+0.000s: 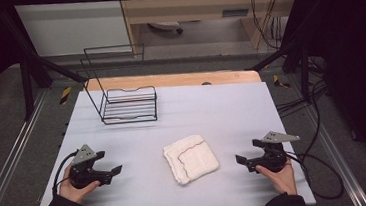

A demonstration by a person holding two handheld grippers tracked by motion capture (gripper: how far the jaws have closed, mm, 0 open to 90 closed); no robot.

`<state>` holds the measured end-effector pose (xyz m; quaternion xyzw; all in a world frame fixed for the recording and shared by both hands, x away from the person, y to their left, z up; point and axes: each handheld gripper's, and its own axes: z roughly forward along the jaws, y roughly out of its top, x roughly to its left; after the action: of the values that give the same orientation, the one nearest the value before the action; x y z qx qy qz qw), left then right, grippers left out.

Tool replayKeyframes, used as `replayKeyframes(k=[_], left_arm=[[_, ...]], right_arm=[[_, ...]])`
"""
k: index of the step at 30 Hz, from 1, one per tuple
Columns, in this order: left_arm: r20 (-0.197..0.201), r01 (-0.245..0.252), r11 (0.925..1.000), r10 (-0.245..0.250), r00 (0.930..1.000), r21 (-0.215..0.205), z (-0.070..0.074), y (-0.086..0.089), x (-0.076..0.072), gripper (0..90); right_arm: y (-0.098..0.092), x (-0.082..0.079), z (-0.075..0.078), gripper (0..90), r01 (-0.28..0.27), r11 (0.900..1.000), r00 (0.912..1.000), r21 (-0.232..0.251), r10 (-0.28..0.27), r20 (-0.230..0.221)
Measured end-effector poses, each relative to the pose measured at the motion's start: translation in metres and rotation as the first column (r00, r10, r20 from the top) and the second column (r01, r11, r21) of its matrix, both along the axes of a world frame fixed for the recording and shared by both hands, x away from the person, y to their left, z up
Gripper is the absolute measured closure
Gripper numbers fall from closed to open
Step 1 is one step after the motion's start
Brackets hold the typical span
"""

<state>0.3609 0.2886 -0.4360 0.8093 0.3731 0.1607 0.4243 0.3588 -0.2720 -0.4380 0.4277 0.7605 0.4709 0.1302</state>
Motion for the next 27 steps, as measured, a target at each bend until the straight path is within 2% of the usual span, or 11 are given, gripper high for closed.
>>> replayKeyframes(k=[11, 27], left_arm=[[0.002, 0.012, 0.9998, -0.012, 0.9999, 0.017, 0.000, -0.006, -0.002, 10.5], [0.003, 0.017, 0.9997, -0.017, 0.9999, 0.017, 0.000, -0.014, -0.002, 10.5]], right_arm=[[0.000, -0.001, 0.000, 1.1, 0.002, 1.000, 1.0000, -0.008, -0.001, 0.002], [0.001, -0.001, 0.000, 1.1, 0.003, 1.000, 1.0000, -0.017, -0.003, 0.004]])
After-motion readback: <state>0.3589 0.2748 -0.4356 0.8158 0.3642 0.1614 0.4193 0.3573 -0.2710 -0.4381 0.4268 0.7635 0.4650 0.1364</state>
